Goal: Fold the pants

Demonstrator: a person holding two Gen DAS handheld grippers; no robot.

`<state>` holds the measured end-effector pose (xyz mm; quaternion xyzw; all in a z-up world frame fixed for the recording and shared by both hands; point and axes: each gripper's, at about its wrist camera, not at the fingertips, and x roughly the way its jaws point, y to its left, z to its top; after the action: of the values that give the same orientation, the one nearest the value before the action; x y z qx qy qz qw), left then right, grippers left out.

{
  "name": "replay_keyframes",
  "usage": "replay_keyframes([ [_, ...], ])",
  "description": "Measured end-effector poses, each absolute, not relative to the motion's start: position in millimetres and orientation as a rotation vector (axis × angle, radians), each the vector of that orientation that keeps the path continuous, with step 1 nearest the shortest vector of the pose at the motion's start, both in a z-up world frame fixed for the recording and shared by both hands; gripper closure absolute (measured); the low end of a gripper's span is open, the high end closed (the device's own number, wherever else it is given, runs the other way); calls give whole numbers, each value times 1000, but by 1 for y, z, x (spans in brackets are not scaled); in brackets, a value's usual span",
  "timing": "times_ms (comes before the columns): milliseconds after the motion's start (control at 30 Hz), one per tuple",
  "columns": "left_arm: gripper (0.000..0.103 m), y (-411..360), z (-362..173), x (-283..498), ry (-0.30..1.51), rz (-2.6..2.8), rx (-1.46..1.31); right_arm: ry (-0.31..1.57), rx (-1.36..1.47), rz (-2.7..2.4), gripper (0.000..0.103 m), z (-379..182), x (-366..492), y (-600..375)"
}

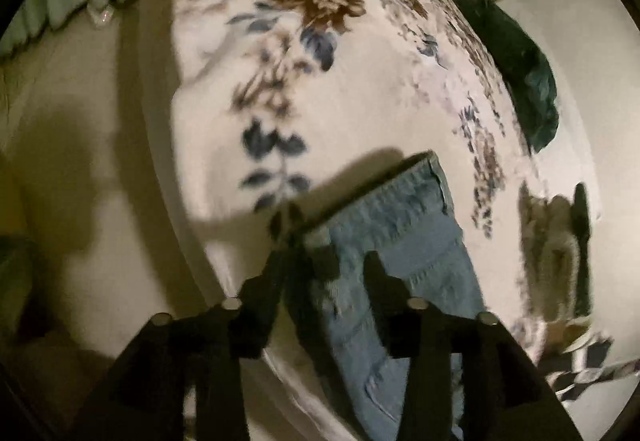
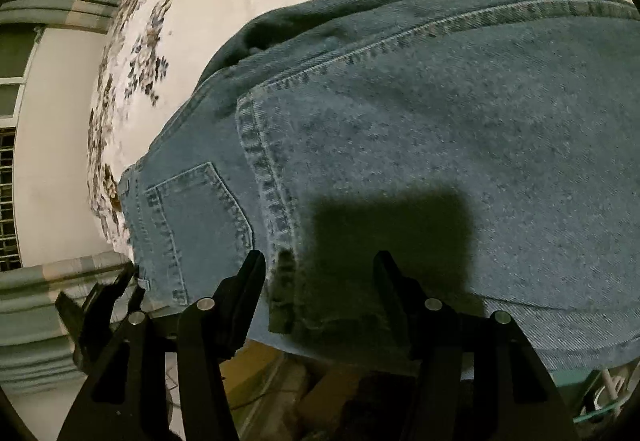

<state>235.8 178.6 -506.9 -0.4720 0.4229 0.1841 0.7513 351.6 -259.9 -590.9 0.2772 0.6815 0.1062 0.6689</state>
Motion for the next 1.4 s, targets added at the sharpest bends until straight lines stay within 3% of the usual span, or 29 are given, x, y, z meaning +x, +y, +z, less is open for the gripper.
replay_keyframes([
  [433,53,163,-545,267,975,423,-1026,1539,623,215,44,-593,351,-256],
  [500,74,162,-540,260,961,454,-991,1537,634,208,44,-594,351,-257],
  [533,78,160,-536,258,953,463,-959,1534,637,206,44,-593,351,-257],
  [667,85,140,-499,260,896,450,-796,1526,639,211,44,-593,348,-257],
  [933,87,83,-398,268,759,288,-605,1491,689,219,44,-584,340,-273],
  [1133,88,-9,-328,286,690,57,-433,1407,787,185,44,-557,325,-321],
  [1400,88,-161,-324,297,759,-230,-309,1295,891,11,44,-521,277,-433],
])
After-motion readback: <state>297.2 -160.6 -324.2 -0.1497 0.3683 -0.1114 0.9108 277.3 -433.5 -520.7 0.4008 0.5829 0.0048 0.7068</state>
